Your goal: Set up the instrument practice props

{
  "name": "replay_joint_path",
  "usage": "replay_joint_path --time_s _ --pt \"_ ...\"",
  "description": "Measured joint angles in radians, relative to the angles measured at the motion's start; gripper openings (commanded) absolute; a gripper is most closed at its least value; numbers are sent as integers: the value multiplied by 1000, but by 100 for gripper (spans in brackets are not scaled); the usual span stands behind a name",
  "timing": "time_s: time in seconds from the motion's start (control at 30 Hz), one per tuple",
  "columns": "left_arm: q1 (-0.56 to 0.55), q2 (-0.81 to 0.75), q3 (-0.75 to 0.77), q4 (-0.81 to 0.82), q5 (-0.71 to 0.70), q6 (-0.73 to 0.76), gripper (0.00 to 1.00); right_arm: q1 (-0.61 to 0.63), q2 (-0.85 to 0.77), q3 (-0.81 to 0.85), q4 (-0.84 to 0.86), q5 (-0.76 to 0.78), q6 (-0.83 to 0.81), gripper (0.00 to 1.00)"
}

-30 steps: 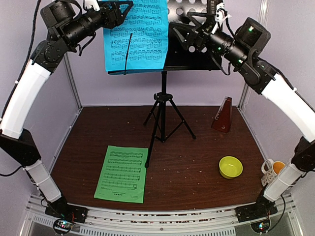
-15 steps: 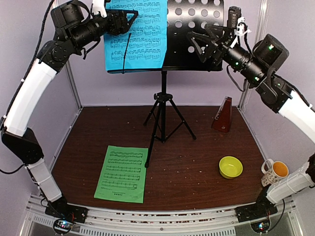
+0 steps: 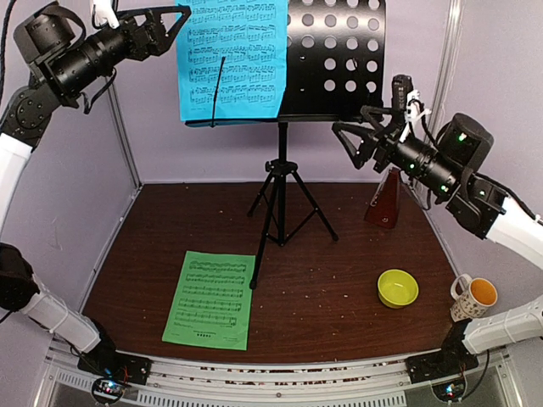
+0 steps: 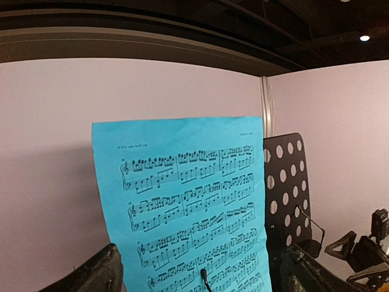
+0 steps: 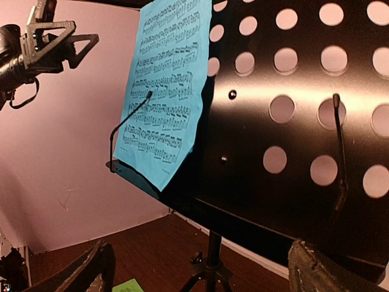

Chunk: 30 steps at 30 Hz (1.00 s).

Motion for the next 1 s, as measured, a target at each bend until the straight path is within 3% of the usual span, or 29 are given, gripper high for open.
replay_joint_path --time_s 0.13,0.27,0.67,0.83,1.0 --pt "0 -93 -145 9 -14 -16 97 -10 -7 -106 -8 17 32 100" --pt "2 -205 -383 17 -31 -47 98 -42 56 -176 -23 10 70 97" --pt "10 -498 -1130 111 -74 -182 98 -211 394 -143 -28 -191 102 92" --pt "11 -487 -1315 214 -45 -248 94 -220 487 -81 -27 -282 65 91" --pt "2 -335 -1373 335 14 -294 93 -220 541 -56 -19 -349 32 89"
